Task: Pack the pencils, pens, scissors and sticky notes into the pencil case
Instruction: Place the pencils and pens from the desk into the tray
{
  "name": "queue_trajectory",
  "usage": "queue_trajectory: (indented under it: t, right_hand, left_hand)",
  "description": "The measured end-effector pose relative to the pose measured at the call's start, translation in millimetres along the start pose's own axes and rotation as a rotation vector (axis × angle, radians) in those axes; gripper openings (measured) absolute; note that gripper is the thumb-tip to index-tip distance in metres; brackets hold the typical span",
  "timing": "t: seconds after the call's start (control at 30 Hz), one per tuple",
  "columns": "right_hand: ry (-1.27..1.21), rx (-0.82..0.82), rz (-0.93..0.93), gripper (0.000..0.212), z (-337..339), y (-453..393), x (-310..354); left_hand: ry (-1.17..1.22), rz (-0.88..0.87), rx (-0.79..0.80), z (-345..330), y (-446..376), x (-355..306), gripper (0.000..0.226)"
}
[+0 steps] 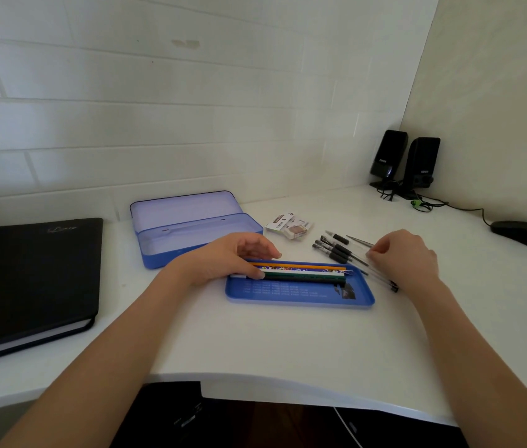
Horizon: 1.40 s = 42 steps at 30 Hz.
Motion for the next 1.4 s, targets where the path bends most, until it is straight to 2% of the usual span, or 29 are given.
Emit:
queue_trajectory:
  t: [0.1, 0.17, 0.23, 0.3, 0.43, 0.57, 0.7, 0.87, 1.03, 1.1, 1.17, 1.27, 1.4]
  right_hand:
    - [-0.342, 0.073, 0.068, 0.012, 9.2, 6.0, 6.0]
    - [-0.514, 0.202, 0.171, 0.008, 18.1, 17.5, 19.0]
    - [-0.524, 0.362, 0.292, 0.007, 21.7, 32.8, 33.7]
    - [-0.469, 0.502, 0.401, 0.006, 18.5, 46.7, 45.1]
    - [-0.366, 0.629, 0.583, 0.008, 6.3, 63.6, 58.9]
    - [-0.281, 0.583, 0.649, 0.007, -2.4, 65.9, 64.6]
    - [-0.296, 0.587, 0.670, 0.009, -11.8, 68.9, 69.2]
    - [-0.311, 0.488, 0.657, 0.008, -15.5, 70.1, 72.3]
    - [-0.312, 0.469, 0.654, 0.014, -16.9, 70.2, 73.6]
    - [-0.364, 0.403, 0.590, 0.015, -12.1, 61.0, 69.8]
    - [-0.404, 0.236, 0.472, 0.011, -1.2, 43.9, 58.8]
    - [-0.302, -0.010, 0.264, 0.007, 15.6, 21.7, 31.5]
    - [-0.089, 0.037, 0.073, 0.014, 9.3, 9.8, 10.6]
  left_hand:
    - [0.044, -0.009, -0.033, 1.3, -0.3, 0.2, 0.025]
    - [0.087, -0.015, -0.139, 4.4, -1.9, 2.6, 0.017]
    - [0.183, 0.023, -0.288, 9.6, -4.0, 7.7, 0.017]
    - [0.263, 0.056, -0.361, 12.5, -5.5, 10.4, 0.022]
    - [0.219, 0.054, -0.277, 8.2, -5.1, 7.6, 0.030]
    - [0.189, 0.045, -0.213, 4.9, -4.1, 6.0, 0.029]
    - [0.121, 0.029, -0.103, 4.3, -0.6, 4.5, 0.019]
    - [0.036, 0.022, 0.038, 0.0, 0.9, 0.2, 0.052]
    - [-0.027, 0.037, 0.132, -3.3, 0.6, 1.8, 0.057]
    - [-0.028, 0.035, 0.131, -3.1, 0.7, 1.8, 0.056]
    - [-0.034, 0.029, 0.130, -2.9, 0.7, 1.7, 0.056]
    - [-0.032, 0.024, 0.125, -3.0, 0.5, 1.3, 0.055]
    - [-0.037, 0.029, 0.116, -2.4, 0.5, 2.6, 0.054]
Point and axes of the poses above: each hand's wrist, its own y-axis away from the middle knuckle, its own z-axis out of the back of the hand, x = y × z, the point moved 4 cm from there along -y, towards the middle knuckle, and after that the axes turned 9 degrees about -z, right-handed, at the moved point
